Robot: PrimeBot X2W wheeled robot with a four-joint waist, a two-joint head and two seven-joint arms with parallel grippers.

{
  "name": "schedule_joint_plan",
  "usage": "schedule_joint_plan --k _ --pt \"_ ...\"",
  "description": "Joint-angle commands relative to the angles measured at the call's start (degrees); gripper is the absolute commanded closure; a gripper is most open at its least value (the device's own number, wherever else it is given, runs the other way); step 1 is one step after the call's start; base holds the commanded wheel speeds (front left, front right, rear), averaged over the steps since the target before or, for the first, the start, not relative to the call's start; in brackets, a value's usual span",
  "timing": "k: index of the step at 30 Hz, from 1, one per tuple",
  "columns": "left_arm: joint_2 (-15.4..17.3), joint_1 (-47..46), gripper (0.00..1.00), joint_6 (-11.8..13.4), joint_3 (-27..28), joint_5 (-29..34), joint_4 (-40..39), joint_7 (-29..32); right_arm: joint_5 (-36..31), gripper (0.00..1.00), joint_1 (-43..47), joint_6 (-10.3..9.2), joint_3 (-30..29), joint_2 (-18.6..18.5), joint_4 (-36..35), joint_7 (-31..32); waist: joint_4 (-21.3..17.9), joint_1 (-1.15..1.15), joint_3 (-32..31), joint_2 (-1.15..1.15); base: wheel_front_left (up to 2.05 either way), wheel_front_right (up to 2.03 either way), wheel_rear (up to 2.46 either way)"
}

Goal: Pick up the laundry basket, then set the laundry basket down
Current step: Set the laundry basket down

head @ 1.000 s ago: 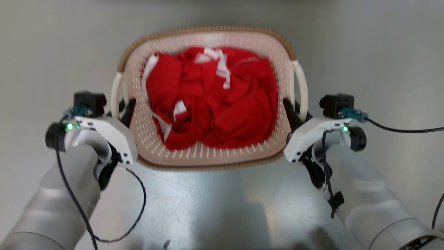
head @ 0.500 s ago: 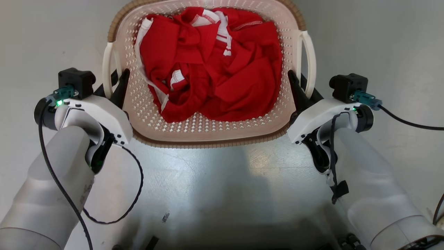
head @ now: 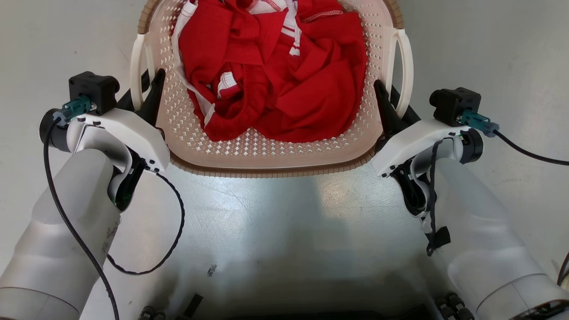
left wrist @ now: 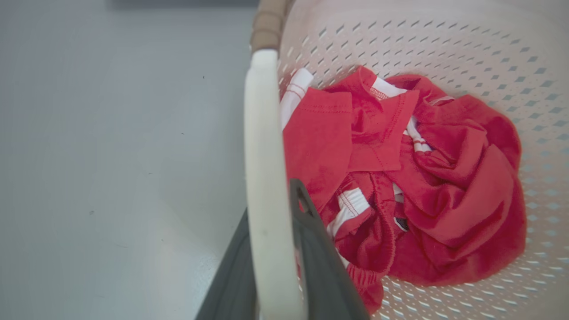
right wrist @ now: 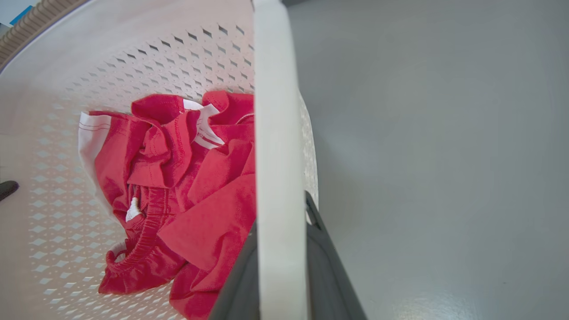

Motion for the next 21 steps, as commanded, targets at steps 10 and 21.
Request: schedule_joint_plan --k 10,21 --pt "3.85 0.67 1.00 -0.43 2.11 1.15 -0.71 -0.37 -0.08 1.00 3.14 0.45 0.30 -0.25 -0.30 -0.64 -0.52 -0.01 0.39 0.00 0.00 0.00 0.00" --pt "3.51 0.48 1.00 -0.43 1.74 0.79 -0.37 -0.37 0.06 1.00 2.88 0.45 0.30 -0.25 0.27 -0.64 -0.21 -0.01 0.75 0.00 0.00 0.00 0.00"
